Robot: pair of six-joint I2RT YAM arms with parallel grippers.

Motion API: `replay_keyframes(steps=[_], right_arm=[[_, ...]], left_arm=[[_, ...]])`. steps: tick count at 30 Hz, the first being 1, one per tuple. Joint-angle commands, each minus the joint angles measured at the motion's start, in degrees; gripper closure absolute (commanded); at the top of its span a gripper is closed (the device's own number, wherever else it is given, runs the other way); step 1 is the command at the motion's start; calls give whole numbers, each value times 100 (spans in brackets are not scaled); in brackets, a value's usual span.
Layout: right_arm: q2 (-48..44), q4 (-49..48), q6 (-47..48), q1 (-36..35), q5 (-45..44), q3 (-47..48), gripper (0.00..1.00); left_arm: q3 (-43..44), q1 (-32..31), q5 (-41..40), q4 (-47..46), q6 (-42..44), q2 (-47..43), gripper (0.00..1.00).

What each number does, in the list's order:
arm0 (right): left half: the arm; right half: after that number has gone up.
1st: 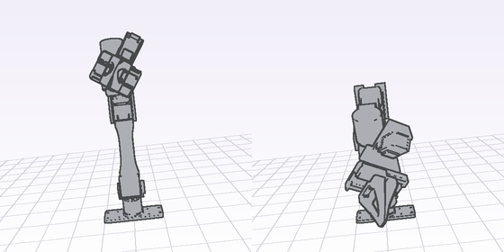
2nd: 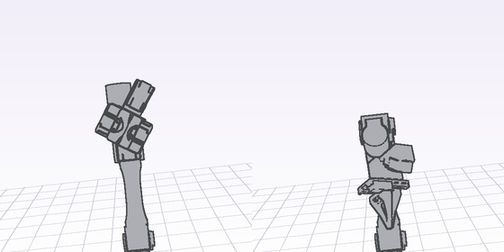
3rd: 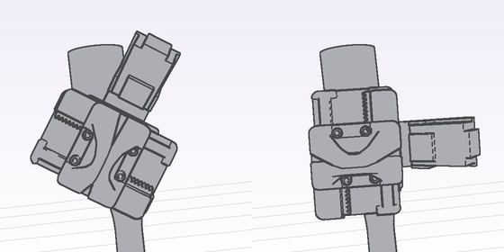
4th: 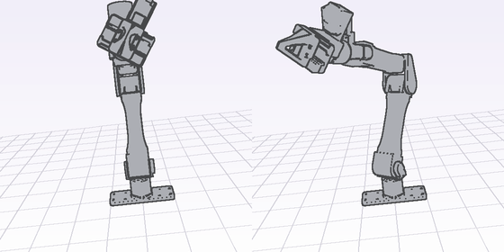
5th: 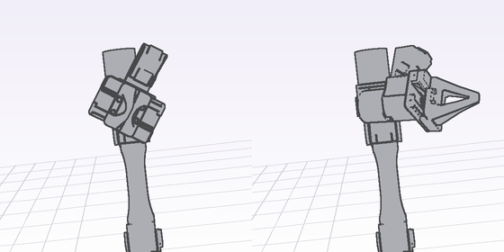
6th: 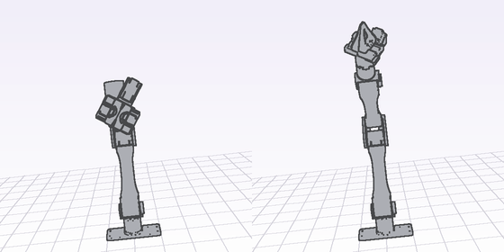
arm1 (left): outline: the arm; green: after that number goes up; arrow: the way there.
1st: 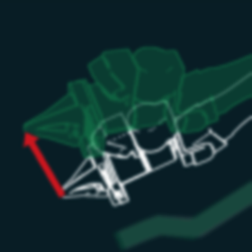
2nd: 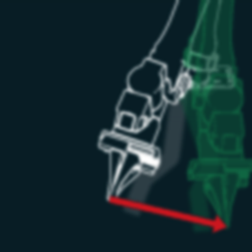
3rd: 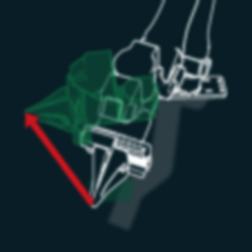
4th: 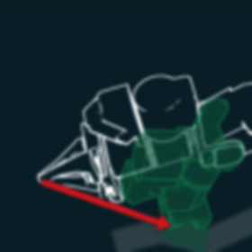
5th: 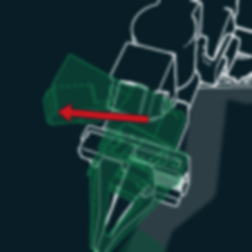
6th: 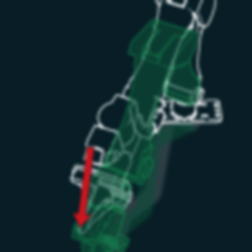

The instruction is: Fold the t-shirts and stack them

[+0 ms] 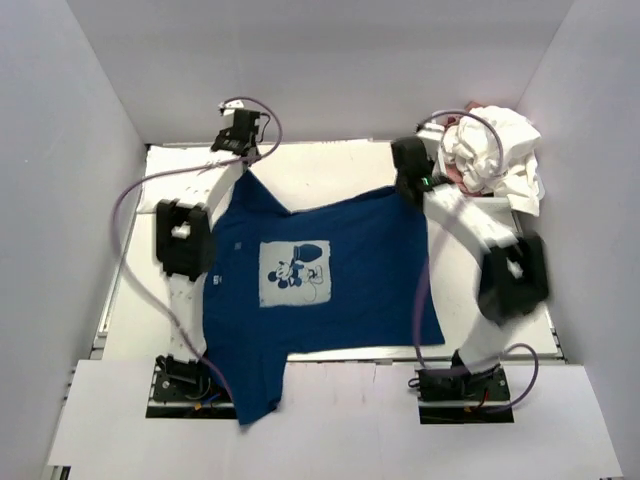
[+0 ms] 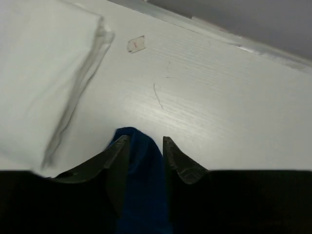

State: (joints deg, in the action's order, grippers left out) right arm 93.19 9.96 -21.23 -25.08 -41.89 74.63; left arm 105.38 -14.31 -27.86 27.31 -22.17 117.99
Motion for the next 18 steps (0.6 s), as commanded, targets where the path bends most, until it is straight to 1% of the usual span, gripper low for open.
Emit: replay_keyframes(steps=[1,2,3,4,5,6,7,8,9,10,11,12,13,14,15,18], right_arm=[[1424,894,-241,460,1524,1591,55],[1918,1181,-258,565,1978,2199,35],[2070,1532,-232,592,2061,2361,14],[2237,1518,-171,601,2184,2459,10],[2213,1483,-84,583,2307,2347,10],[2073,1361,-83,575,2386,2267,10],[1976,1168,-65,566,2431,1988,10],[1627,984,-100,583,2631,1698,10],[1502,895,-100,557,2668,1556,10],[1388,807,-100,557,2781,1154,10],[1073,789,-100,557,2791,1028,10],[983,806,-100,513,2931,923,10],[904,702,-126,522,2967,469,10],[729,640,-144,496,3063,299,10],[571,613,-170,478,3247,-181,10],[262,315,-329,417,3406,-580,10]], left_arm=[[2041,226,289,1102,-76,1388,52],[3100,226,437,1432,-129,1758,51],[3398,226,569,1626,-129,2032,49],[3462,226,571,1611,-129,2165,46],[2967,226,658,1402,-60,1984,34],[2509,226,711,1095,72,1721,1],[2000,226,894,431,73,1066,0],[1055,226,1018,146,134,728,0],[654,226,1097,-66,134,412,0],[32,226,1098,-268,134,121,0],[-200,226,1098,-270,134,-369,0],[-402,226,1046,-209,30,-582,0],[-779,174,898,-43,29,-759,0],[-948,174,844,89,-84,-908,0],[-1271,174,843,186,-233,-1162,0],[-1739,174,1089,389,-313,-1384,0]])
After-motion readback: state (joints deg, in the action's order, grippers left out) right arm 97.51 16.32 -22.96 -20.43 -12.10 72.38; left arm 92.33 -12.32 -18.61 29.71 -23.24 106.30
